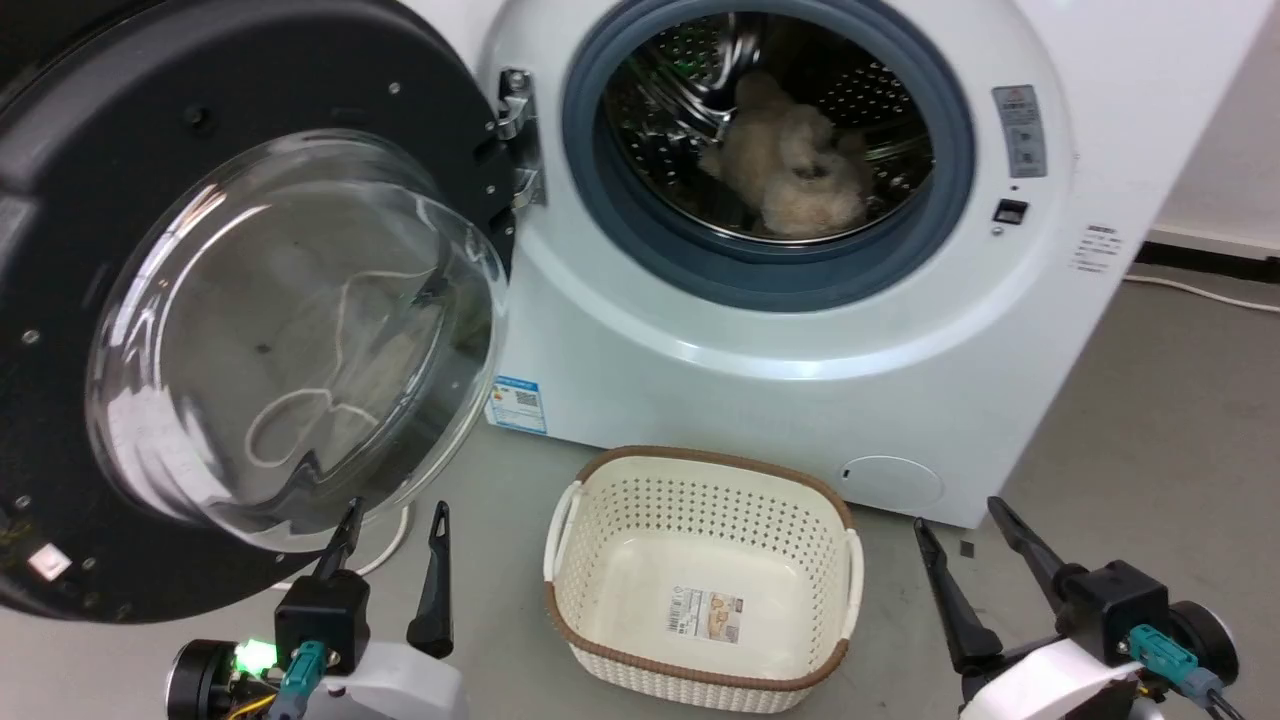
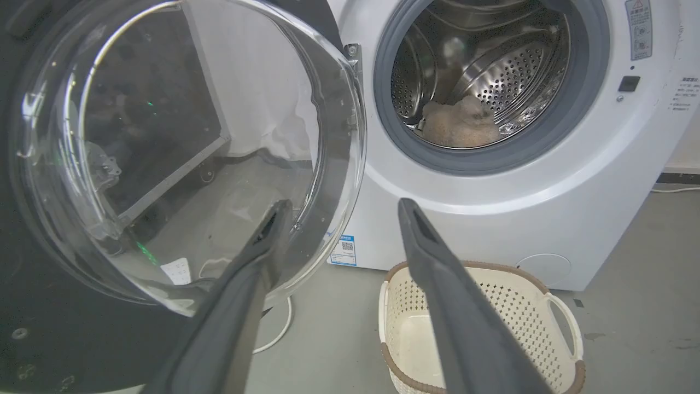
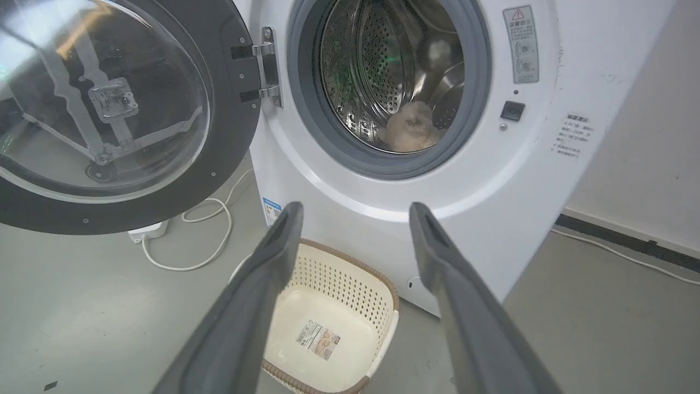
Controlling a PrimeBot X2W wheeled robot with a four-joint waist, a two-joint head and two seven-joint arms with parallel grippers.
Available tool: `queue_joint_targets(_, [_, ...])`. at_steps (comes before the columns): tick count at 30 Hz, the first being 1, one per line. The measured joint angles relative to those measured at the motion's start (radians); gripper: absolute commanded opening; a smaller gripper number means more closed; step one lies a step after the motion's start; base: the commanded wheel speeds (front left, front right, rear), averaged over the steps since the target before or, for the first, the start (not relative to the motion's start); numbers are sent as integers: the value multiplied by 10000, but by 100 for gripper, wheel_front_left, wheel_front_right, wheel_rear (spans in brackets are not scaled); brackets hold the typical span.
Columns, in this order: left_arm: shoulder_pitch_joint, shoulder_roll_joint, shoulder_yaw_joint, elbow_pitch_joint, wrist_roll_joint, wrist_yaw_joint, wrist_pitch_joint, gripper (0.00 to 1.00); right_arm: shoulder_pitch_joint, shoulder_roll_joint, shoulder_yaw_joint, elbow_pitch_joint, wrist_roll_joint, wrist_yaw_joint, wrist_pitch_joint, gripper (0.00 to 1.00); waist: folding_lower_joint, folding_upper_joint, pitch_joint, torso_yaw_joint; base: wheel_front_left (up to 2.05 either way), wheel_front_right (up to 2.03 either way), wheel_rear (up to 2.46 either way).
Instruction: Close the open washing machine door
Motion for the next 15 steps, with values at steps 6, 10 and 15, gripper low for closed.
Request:
queue_joint_targets(6, [163,36,-29,-190,-2,219,-136,100,-119,-144,403,182,180,0,-130,100,0,0,62,297,-1,-1,-1])
queue_joint_targets(10, [281,50,-82,-299,0,318,-224,100,-271,-232,625,301,320,0,-213,100,0,0,73,469,-13,-13,-13])
queue_joint_targets(15, [316,104,-173,-399,0,418,-326,100,-306,-313,869,420,431,0,-313,100,0,0,51,659,-6,-6,-6])
